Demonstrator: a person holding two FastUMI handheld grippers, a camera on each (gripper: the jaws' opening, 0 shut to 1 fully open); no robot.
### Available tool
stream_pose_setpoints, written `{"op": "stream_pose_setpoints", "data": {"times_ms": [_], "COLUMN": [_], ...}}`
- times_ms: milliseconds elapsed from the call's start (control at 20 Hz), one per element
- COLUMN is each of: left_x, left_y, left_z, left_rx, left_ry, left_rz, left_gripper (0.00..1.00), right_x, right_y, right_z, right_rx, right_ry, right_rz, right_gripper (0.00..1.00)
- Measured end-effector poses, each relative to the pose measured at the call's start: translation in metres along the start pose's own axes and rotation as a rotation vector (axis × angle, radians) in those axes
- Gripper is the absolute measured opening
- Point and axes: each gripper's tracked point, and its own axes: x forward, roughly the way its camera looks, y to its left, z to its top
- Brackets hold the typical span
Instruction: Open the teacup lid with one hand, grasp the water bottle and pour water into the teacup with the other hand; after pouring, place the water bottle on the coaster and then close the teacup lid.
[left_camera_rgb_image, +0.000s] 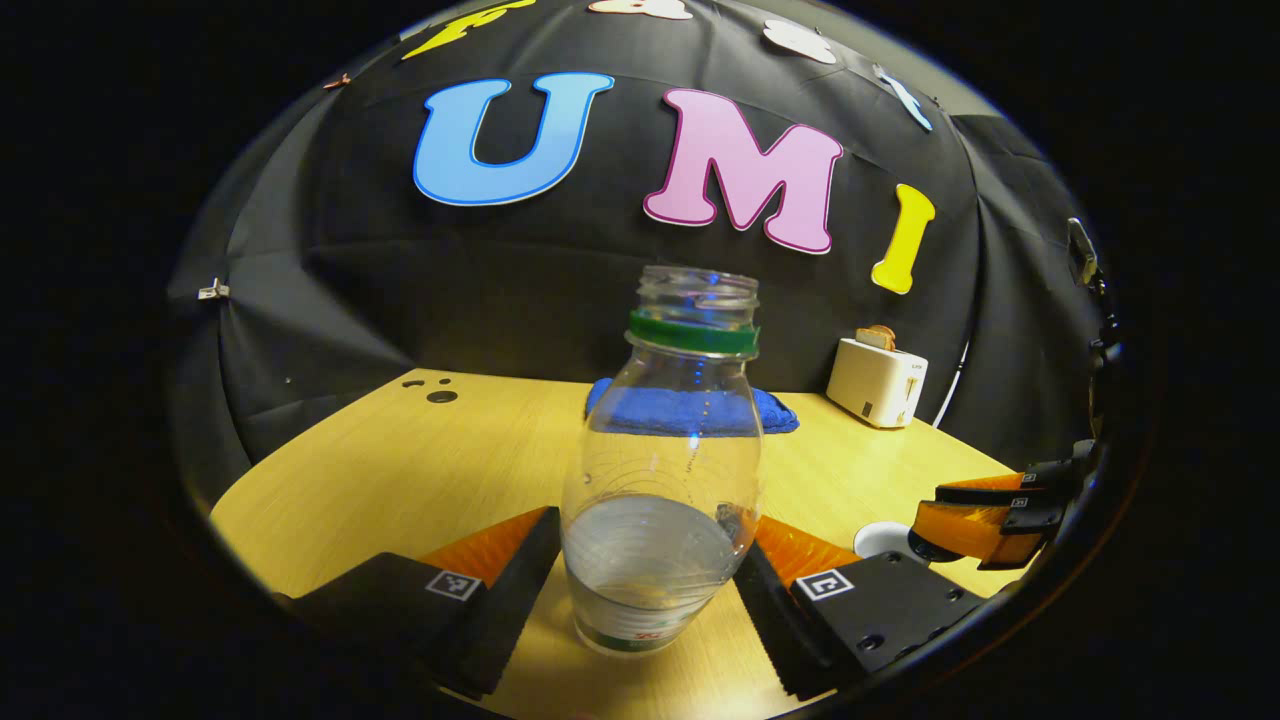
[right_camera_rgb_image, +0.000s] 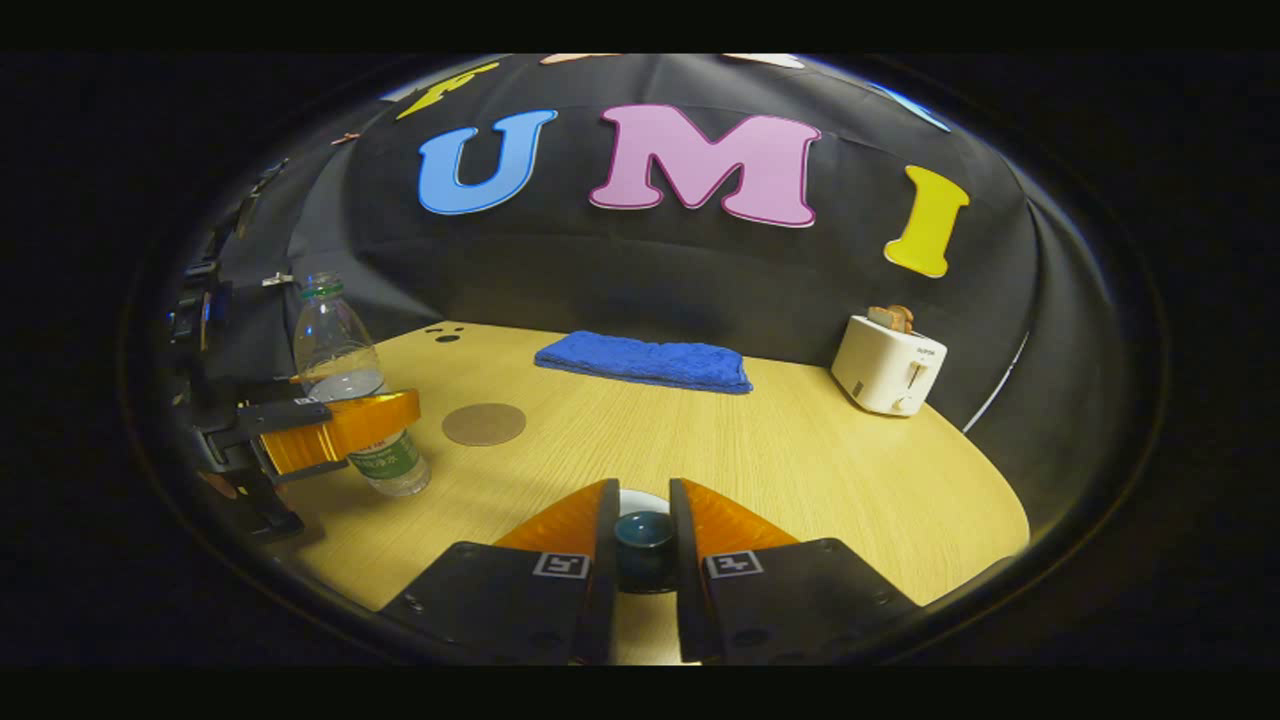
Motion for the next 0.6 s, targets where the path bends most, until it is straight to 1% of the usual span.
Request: {"op": "stream_pose_setpoints", "data": {"times_ms": [50, 150, 200, 250, 350, 400, 500, 600], "left_x": [0.002, 0.005, 0.007, 0.008, 0.011, 0.011, 0.015, 0.016], "left_y": [0.0, 0.0, 0.002, 0.001, 0.0, 0.001, 0.003, -0.008], "left_z": [-0.001, -0.001, 0.001, 0.0, -0.001, -0.001, -0.001, 0.001], "left_rx": [-0.002, -0.017, -0.017, -0.015, 0.025, 0.075, 0.225, 0.334], "left_ry": [-0.002, -0.005, -0.013, -0.016, -0.008, 0.0, 0.014, 0.019], "left_rz": [-0.003, -0.001, 0.005, 0.006, 0.006, 0.015, 0.025, -0.004], "left_gripper": [0.98, 0.93, 0.86, 0.84, 0.82, 0.79, 0.78, 0.77], "right_x": [0.0, 0.0, -0.001, -0.001, -0.003, -0.006, -0.009, -0.011], "right_y": [-0.002, -0.004, -0.006, -0.007, -0.012, -0.016, -0.024, -0.032], "right_z": [0.001, 0.002, 0.002, 0.0, -0.003, -0.004, -0.007, -0.016], "right_rx": [0.003, 0.01, 0.011, 0.01, 0.02, 0.031, 0.044, 0.047], "right_ry": [-0.003, -0.008, -0.011, -0.01, -0.006, -0.005, -0.005, 0.01], "right_rz": [-0.005, -0.011, -0.014, -0.018, -0.029, -0.037, -0.051, -0.06], "right_gripper": [0.28, 0.28, 0.28, 0.28, 0.27, 0.27, 0.28, 0.27]}}
